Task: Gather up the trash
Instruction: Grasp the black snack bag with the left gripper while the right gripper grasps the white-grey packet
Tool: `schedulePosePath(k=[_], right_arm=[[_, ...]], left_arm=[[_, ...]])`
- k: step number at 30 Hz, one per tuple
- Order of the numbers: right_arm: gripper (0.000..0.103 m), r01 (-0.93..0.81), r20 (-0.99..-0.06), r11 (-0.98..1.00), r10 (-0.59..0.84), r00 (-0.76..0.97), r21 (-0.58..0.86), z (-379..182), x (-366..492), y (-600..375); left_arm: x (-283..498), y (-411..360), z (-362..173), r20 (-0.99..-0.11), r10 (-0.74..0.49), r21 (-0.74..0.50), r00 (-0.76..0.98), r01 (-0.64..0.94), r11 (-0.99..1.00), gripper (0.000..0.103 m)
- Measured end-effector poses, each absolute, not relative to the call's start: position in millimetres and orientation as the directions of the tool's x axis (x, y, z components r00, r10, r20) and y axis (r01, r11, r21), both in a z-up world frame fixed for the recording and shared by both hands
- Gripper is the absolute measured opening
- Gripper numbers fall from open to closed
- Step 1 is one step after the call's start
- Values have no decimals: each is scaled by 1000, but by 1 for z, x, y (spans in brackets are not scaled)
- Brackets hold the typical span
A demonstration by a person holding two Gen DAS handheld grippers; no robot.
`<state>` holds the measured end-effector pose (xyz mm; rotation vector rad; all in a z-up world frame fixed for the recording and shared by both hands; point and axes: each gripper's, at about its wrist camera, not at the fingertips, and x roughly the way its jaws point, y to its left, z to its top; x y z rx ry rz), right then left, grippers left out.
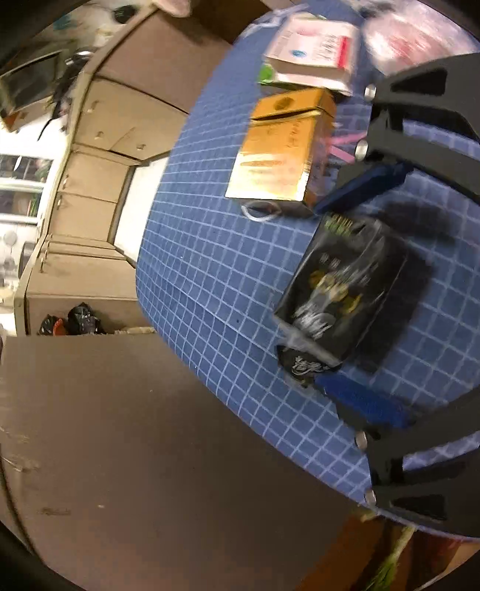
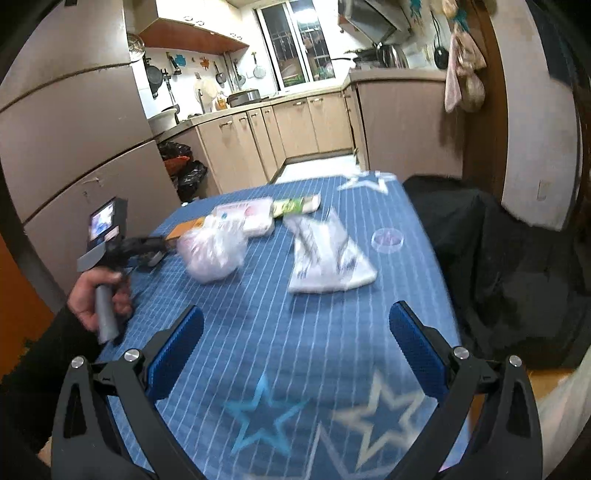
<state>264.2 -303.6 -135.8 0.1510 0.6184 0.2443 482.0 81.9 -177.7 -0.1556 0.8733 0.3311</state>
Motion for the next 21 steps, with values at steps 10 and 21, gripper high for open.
schedulePosePath(k=[10, 21], right_arm=[[97, -228, -695, 967, 242, 677, 115, -157, 374, -286], [78, -200, -776, 976, 189, 601, 82, -197, 407, -287]], left_arm=[[406, 96, -168, -754, 75, -118, 653, -247, 962, 69], [361, 76, -166, -710, 52, -99, 703, -172, 980, 68]])
